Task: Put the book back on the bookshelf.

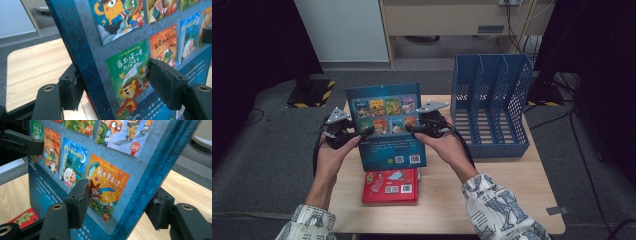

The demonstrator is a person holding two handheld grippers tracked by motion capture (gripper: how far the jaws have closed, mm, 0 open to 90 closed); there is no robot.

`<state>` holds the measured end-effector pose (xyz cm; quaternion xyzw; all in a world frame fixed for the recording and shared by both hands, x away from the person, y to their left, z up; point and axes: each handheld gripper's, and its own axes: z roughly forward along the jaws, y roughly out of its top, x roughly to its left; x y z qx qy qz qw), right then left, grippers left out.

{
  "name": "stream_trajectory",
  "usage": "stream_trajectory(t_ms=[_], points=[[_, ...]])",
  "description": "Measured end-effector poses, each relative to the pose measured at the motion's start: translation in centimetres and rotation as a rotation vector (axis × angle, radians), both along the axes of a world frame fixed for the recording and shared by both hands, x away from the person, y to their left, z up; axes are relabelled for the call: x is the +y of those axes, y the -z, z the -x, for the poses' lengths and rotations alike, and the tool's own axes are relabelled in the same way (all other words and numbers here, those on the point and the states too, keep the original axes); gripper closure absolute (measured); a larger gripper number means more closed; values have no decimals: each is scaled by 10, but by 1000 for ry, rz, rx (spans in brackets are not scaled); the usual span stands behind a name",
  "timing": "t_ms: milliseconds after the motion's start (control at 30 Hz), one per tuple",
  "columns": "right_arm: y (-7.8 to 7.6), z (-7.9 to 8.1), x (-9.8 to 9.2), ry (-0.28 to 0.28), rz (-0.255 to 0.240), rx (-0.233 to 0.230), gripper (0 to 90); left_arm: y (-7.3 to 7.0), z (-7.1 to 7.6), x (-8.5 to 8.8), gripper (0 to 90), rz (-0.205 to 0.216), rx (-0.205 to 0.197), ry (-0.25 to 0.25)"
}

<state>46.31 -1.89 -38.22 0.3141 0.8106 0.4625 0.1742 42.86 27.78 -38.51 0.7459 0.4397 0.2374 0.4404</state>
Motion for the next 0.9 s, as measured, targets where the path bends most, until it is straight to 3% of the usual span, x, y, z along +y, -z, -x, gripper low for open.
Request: stream_trajectory(t_ms=[233, 433, 633, 900], points=[[-10, -1, -5, 12, -38, -17, 429, -6, -4, -4, 307, -15, -11, 24], [-19, -1, -5, 4, -23, -34, 441, -10, -5, -3, 303, 14, -32, 12], [-25, -1, 1, 25, -3, -51, 428, -17, -6, -4, 302, -13, -37, -4], [-30, 2, 3, 9, 2, -70, 480, -22, -7, 0, 302, -22, -39, -4]])
